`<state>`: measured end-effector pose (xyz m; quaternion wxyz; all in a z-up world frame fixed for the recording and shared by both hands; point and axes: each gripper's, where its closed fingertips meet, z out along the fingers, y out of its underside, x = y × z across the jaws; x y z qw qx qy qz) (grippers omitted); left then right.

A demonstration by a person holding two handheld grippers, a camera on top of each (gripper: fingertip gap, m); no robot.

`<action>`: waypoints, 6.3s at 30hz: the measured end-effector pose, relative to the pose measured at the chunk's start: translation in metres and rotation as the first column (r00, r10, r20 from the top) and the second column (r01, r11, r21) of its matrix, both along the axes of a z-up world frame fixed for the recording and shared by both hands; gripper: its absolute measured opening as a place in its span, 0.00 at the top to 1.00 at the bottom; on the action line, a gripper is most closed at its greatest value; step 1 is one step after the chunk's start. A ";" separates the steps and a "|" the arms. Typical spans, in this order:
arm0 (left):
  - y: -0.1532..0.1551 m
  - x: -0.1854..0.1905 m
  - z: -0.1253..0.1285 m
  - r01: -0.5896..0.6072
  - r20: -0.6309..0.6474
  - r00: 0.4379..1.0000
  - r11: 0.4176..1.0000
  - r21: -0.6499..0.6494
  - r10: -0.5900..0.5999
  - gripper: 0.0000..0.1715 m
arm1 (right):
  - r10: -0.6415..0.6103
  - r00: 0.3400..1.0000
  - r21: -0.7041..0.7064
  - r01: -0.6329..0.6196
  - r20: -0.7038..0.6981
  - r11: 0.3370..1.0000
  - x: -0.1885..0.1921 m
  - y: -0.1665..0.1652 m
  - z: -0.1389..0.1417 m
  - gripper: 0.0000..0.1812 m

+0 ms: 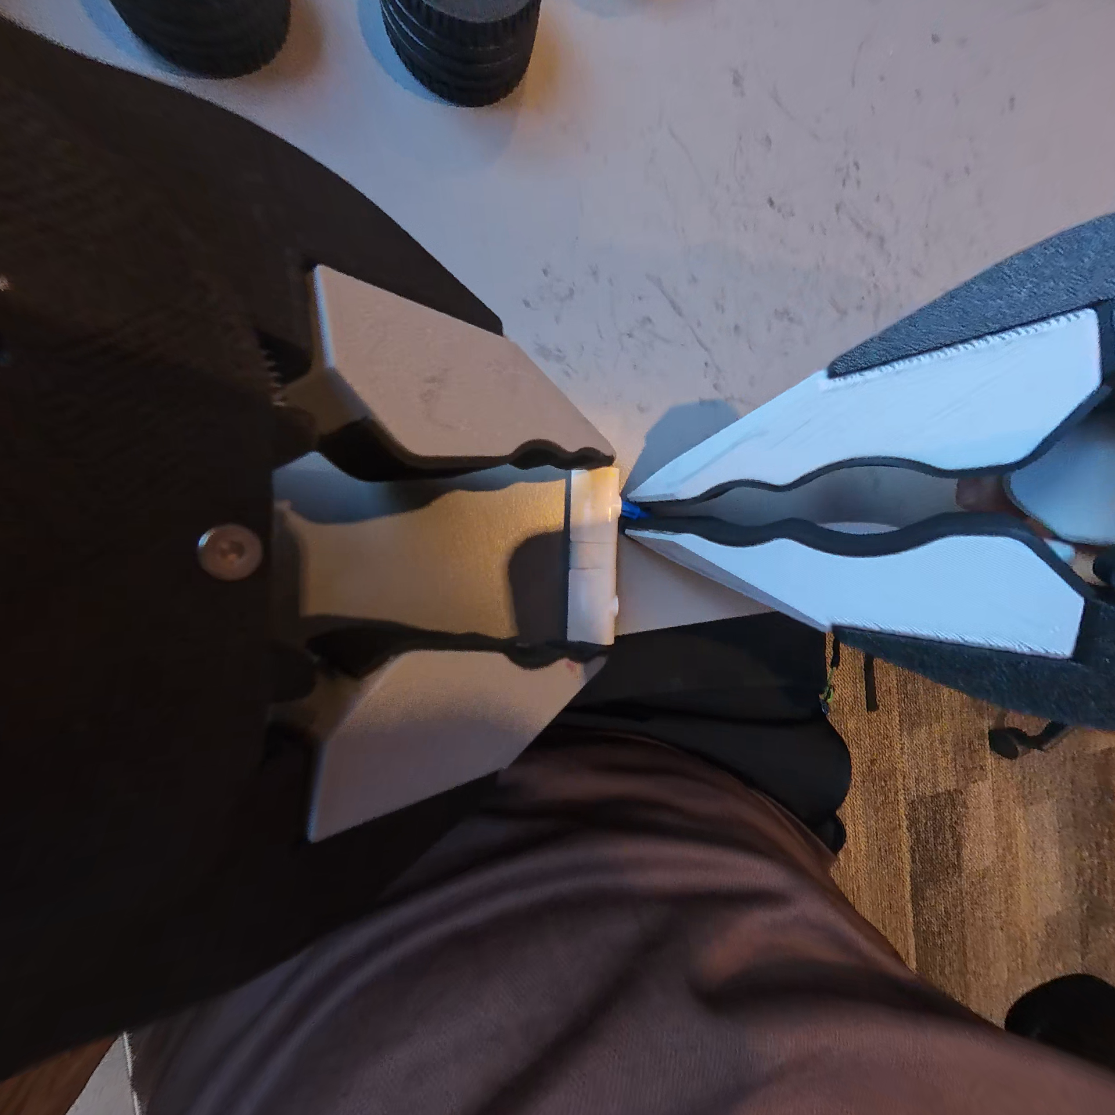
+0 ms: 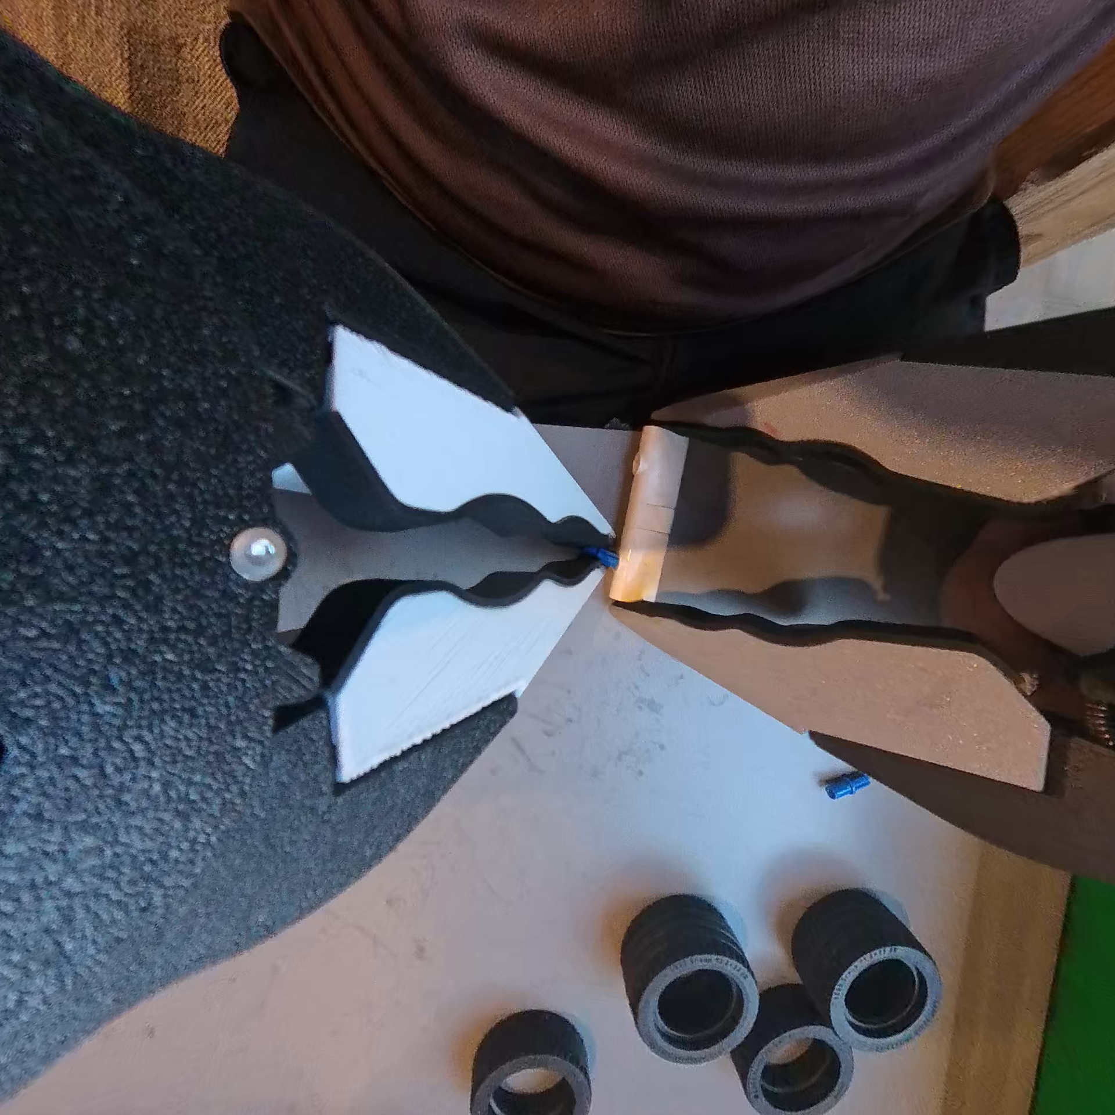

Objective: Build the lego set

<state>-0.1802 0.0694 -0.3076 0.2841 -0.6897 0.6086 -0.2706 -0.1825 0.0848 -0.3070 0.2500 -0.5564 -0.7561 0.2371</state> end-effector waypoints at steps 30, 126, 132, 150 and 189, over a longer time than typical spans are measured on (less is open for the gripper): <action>0.003 0.001 0.000 -0.016 0.005 1.000 1.000 -0.015 0.016 0.67 | -0.100 0.991 -0.099 0.091 -0.084 0.991 0.010 0.007 0.000 1.00; 0.013 -0.005 0.001 0.016 0.003 1.000 1.000 0.003 -0.016 0.67 | -0.201 0.979 -0.324 0.179 -0.036 0.929 0.003 0.013 0.001 0.99; 0.013 -0.005 0.001 0.026 0.000 1.000 1.000 0.004 -0.026 0.67 | -0.169 0.985 -0.324 0.148 -0.037 0.934 0.001 0.014 0.001 0.99; 0.013 -0.006 0.000 0.015 0.004 1.000 1.000 -0.008 -0.015 0.67 | -0.034 0.986 -0.293 0.081 0.164 0.953 0.002 0.015 0.000 0.99; 0.011 -0.005 0.000 0.079 0.005 0.997 0.997 -0.015 -0.079 0.67 | 0.025 0.999 -0.131 -0.030 -0.040 0.991 0.002 0.013 0.000 0.94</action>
